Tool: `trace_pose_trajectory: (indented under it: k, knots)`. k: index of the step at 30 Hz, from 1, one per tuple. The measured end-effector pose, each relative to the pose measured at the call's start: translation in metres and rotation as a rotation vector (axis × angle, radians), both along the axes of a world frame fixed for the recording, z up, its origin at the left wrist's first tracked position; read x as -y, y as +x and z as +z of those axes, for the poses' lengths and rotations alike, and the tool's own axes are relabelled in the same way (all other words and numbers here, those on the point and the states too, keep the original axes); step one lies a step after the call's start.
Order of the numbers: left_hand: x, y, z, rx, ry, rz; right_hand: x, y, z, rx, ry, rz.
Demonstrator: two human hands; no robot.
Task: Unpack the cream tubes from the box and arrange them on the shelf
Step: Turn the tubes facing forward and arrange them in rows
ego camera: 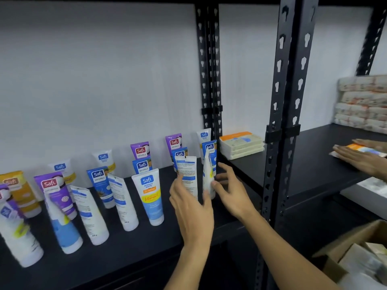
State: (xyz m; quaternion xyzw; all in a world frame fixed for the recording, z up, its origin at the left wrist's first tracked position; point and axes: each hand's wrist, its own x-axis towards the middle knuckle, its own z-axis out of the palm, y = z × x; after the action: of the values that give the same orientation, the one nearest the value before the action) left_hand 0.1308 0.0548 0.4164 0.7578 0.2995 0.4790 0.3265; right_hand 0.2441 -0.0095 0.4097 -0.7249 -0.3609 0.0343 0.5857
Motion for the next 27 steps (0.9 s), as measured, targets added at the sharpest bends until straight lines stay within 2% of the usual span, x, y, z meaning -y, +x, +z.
trace_pose_trajectory:
  k: [11,16,23,27]
  knots:
    - [-0.030,0.013,-0.004,-0.122,-0.060,0.032,-0.006,0.005,-0.009,0.072,-0.021,0.019]
    - [-0.032,0.011,-0.006,-0.097,-0.091,0.003,-0.007,0.003,-0.011,0.095,-0.035,-0.034]
    - [-0.036,0.007,-0.012,-0.020,-0.154,-0.093,-0.004,-0.006,-0.013,0.161,-0.028,-0.315]
    - [-0.038,0.007,-0.013,0.005,-0.181,-0.087,-0.005,-0.009,-0.015,0.170,-0.033,-0.365]
